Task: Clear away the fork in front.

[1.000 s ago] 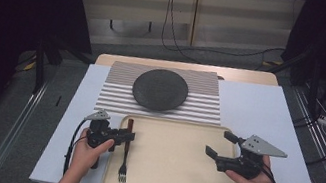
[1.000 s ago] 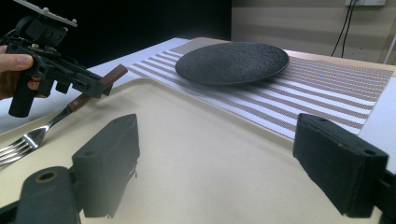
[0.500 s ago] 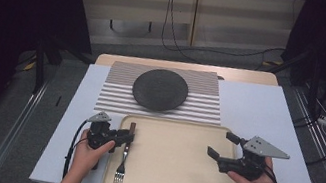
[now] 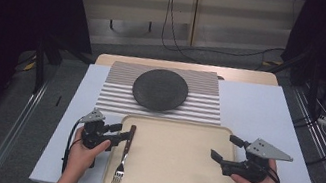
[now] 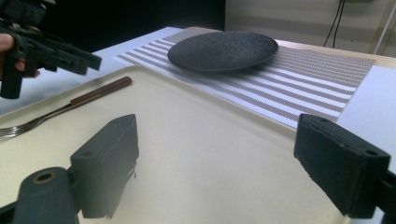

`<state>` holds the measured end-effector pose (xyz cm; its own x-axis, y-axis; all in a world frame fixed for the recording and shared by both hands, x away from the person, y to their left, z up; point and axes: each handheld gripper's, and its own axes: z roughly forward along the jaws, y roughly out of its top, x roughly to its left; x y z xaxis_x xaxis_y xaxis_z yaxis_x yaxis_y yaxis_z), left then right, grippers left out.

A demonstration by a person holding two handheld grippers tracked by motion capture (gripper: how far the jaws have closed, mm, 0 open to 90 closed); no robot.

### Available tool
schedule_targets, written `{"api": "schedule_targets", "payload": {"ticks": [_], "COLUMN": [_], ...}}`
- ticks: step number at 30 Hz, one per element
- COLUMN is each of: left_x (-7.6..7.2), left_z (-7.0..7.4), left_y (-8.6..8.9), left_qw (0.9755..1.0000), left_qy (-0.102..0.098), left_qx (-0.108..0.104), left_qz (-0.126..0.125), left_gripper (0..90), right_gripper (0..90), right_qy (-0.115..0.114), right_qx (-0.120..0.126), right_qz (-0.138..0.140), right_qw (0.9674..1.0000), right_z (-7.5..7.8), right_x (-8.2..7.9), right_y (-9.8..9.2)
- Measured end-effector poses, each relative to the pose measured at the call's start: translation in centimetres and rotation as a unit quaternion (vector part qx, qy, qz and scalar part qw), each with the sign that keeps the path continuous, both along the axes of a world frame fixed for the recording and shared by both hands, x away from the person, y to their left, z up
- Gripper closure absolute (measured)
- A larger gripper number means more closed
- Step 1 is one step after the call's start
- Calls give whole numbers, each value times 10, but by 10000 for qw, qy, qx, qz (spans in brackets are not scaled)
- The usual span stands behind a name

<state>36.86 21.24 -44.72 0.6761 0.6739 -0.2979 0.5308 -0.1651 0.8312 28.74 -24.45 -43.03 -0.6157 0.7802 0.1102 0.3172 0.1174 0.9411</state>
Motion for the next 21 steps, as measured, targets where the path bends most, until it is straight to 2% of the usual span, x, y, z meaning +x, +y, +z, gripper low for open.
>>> {"api": "schedule_targets", "payload": {"ticks": [2, 3, 7, 9, 15, 18, 21], "left_x": [-2, -4, -8, -9, -12, -13, -15], "left_z": [3, 6, 9, 11, 14, 15, 17], "left_y": [3, 5, 8, 8, 13, 14, 17], "left_qw": [10000, 9999, 9998, 9998, 9995, 9995, 9992], "left_qy": [-62, -127, -167, -176, -228, -255, -298], "left_qx": [-23, 50, 115, 80, 182, 161, 262], "left_qz": [32, 26, -38, -82, -109, -109, -99], "left_gripper": [381, 359, 286, 251, 219, 208, 176], "right_gripper": [135, 135, 133, 134, 133, 133, 133], "right_qy": [72, 73, 113, 133, 214, 214, 239], "right_qx": [-28, -55, -85, -94, -130, -152, -140], "right_qz": [0, -9, -6, -33, -95, -105, -116], "right_qw": [10000, 10000, 9999, 9999, 9996, 9996, 9995], "right_z": [-1, -2, -3, -3, -6, -6, -7], "right_x": [-1, -2, -5, -6, -10, -11, -12], "right_y": [-2, -3, -6, -9, -16, -18, -20]}}
